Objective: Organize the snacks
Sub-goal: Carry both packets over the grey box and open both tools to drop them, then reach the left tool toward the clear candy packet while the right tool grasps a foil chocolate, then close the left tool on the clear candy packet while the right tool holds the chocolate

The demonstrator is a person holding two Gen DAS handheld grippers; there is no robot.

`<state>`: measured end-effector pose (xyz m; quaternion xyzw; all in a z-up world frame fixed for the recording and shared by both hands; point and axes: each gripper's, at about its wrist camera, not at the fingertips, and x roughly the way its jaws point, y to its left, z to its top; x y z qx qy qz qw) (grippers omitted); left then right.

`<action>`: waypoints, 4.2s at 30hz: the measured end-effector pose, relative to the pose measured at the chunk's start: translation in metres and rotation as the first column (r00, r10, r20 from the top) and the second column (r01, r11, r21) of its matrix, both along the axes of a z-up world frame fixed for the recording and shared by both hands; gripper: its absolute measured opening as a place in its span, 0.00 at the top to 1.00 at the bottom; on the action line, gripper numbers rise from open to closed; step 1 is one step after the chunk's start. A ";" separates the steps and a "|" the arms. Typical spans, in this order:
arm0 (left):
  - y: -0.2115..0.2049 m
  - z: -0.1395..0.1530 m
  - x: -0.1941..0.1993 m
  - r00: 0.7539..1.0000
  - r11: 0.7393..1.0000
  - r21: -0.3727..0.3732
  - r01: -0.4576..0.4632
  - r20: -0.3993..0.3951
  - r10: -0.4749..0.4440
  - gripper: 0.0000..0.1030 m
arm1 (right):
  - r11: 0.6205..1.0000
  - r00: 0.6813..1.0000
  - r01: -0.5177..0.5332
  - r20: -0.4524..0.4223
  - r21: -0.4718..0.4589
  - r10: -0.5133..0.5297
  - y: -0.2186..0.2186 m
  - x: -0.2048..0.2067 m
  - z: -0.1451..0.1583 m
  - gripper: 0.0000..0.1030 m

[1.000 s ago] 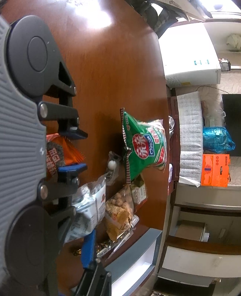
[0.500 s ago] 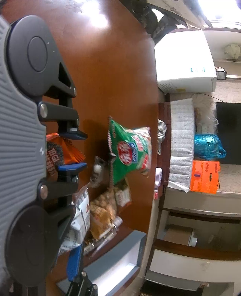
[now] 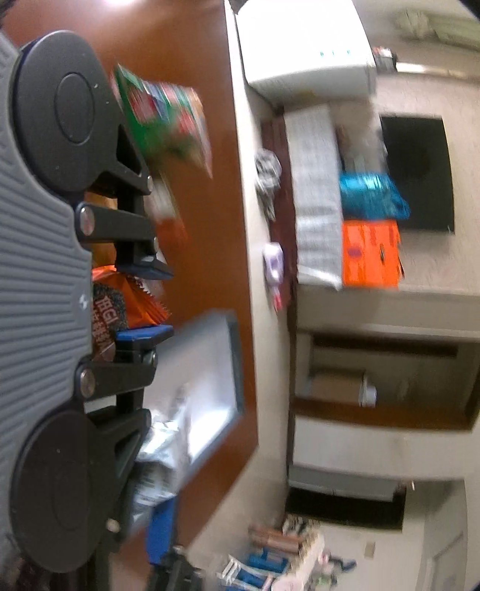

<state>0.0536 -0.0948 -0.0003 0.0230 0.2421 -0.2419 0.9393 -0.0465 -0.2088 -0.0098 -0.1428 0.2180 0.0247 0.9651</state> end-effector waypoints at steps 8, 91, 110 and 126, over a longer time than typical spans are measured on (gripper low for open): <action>-0.113 -0.018 0.018 0.992 0.992 -0.013 0.127 -0.023 -0.127 0.77 | 0.982 0.981 0.180 -0.086 0.053 -0.175 -0.074 0.010 -0.020 0.70; 0.057 -0.055 0.023 0.979 0.971 0.154 -0.184 -0.060 0.195 0.22 | 0.975 0.957 -0.130 -0.235 0.179 0.171 0.088 0.051 -0.065 0.52; 0.058 -0.062 0.053 0.979 0.982 0.072 -0.175 -0.095 0.181 0.22 | 0.981 0.973 -0.060 -0.210 0.185 0.099 0.083 0.077 -0.076 0.74; 0.053 -0.077 0.073 0.981 0.996 0.028 -0.089 -0.169 0.093 0.91 | 0.985 0.971 -0.099 -0.202 0.144 0.127 0.084 0.066 -0.074 0.77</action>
